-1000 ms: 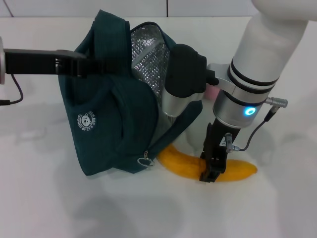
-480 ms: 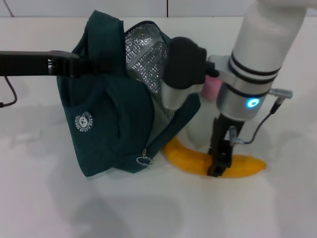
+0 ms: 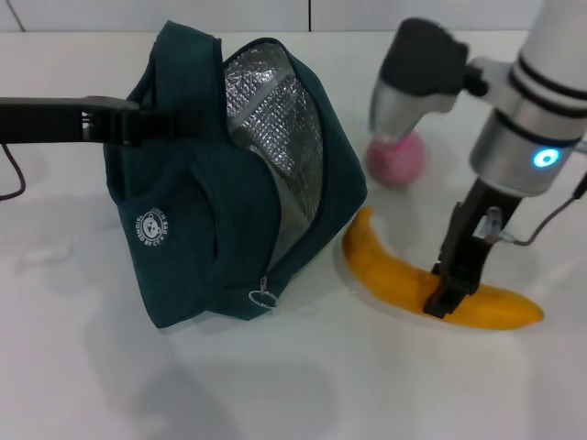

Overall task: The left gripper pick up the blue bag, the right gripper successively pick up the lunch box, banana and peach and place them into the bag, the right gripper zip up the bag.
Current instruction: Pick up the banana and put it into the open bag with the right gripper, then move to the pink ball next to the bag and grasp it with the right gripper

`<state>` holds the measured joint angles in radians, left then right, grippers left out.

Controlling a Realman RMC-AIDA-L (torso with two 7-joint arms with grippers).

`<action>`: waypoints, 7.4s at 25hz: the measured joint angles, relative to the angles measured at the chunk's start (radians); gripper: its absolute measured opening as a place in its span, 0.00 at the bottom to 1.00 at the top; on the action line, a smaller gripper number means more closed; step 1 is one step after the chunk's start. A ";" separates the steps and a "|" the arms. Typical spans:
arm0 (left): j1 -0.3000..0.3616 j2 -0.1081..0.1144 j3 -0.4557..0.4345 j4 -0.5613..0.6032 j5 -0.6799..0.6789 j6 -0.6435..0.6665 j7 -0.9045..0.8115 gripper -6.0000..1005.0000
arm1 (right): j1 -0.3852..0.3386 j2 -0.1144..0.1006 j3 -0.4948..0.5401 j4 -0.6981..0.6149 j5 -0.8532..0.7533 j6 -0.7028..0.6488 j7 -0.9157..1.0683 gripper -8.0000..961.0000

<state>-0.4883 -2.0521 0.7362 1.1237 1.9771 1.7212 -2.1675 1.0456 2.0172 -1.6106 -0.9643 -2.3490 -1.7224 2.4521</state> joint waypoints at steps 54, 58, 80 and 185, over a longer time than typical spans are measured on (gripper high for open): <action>-0.003 -0.003 0.000 -0.001 -0.011 0.003 0.000 0.04 | -0.267 0.009 0.224 -0.084 0.777 0.501 -0.889 0.42; -0.001 -0.005 0.000 -0.001 -0.011 0.003 0.000 0.04 | -0.271 0.011 0.223 -0.034 0.790 0.517 -0.949 0.42; 0.001 -0.007 0.000 -0.001 -0.010 0.001 0.000 0.04 | -0.254 0.010 0.155 0.096 0.826 0.633 -1.063 0.42; 0.068 -0.013 0.000 -0.029 -0.073 -0.003 0.037 0.04 | -0.273 0.005 0.344 0.388 0.441 0.842 -0.786 0.87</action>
<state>-0.4203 -2.0648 0.7363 1.0950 1.9038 1.7181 -2.1307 0.7726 2.0220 -1.2666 -0.5762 -1.9079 -0.8808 1.6660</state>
